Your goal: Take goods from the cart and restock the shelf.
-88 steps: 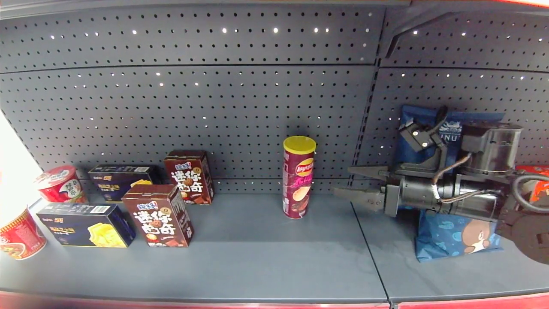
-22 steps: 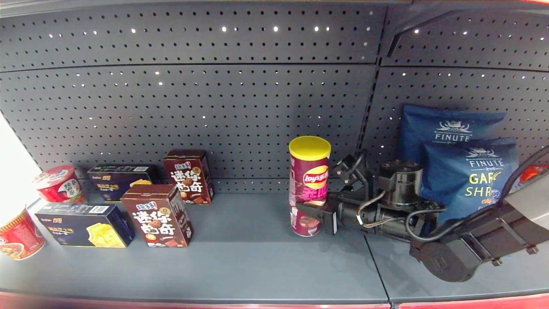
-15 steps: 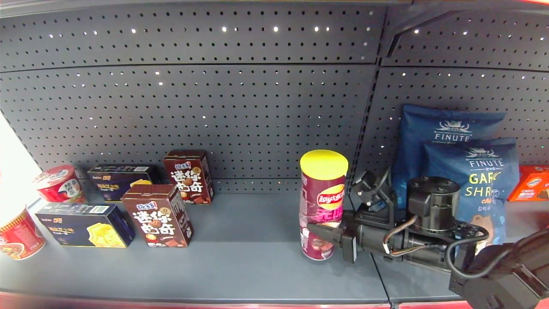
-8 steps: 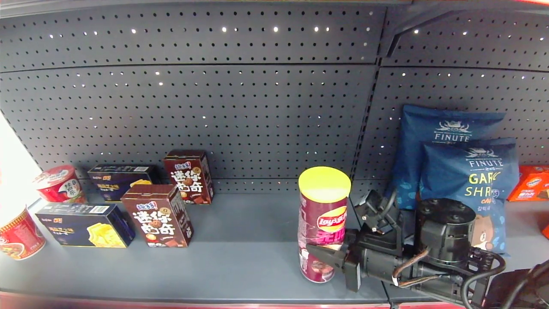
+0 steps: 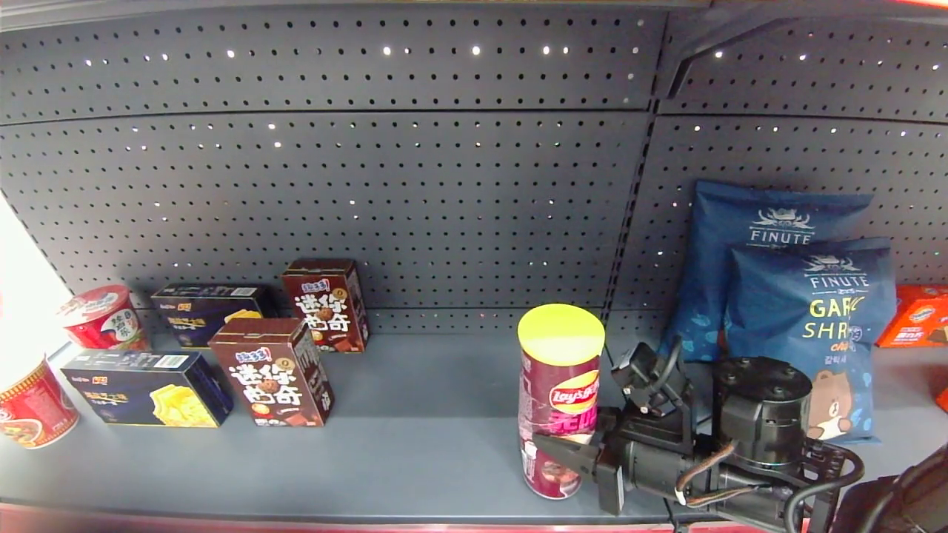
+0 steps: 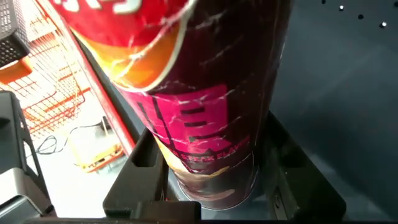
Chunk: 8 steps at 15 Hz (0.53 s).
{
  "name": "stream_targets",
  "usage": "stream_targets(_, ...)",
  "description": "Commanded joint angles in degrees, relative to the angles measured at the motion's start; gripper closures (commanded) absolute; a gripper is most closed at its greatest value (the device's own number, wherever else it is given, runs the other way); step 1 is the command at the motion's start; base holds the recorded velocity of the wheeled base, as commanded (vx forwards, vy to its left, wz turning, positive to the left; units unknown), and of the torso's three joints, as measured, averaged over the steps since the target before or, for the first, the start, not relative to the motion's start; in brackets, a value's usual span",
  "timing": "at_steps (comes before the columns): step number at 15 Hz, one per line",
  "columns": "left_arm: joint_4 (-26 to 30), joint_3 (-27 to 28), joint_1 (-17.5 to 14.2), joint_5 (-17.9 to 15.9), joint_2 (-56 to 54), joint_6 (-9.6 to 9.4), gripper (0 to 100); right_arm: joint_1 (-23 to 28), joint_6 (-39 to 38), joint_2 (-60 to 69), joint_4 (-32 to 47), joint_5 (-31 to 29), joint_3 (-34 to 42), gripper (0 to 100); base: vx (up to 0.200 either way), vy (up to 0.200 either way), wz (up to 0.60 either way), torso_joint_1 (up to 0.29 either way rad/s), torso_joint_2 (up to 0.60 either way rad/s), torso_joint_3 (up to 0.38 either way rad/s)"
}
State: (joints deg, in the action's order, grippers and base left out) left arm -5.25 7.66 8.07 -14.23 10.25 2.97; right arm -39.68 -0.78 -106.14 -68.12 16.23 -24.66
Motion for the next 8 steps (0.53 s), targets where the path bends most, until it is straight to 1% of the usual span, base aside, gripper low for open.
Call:
stream_targets(1,-0.02,-0.18,0.02,-0.01,0.21,0.01,100,0.04,-0.01,-2.31,-0.35,0.12,-0.65,100,0.000,0.000,0.00,0.000,0.00,0.000)
stream_targets(7,-0.02,-0.80,0.02,-0.01,0.12,0.01,100,-0.49,0.08,-5.65,-1.49,0.30,-3.55,100,0.000,0.000,0.00,0.000,0.00,0.000)
stream_targets(8,-0.02,-0.80,0.02,-0.01,0.12,0.01,100,-0.49,0.08,-5.83,-1.75,0.30,-3.38,0,0.000,0.000,0.00,0.000,0.00,0.000)
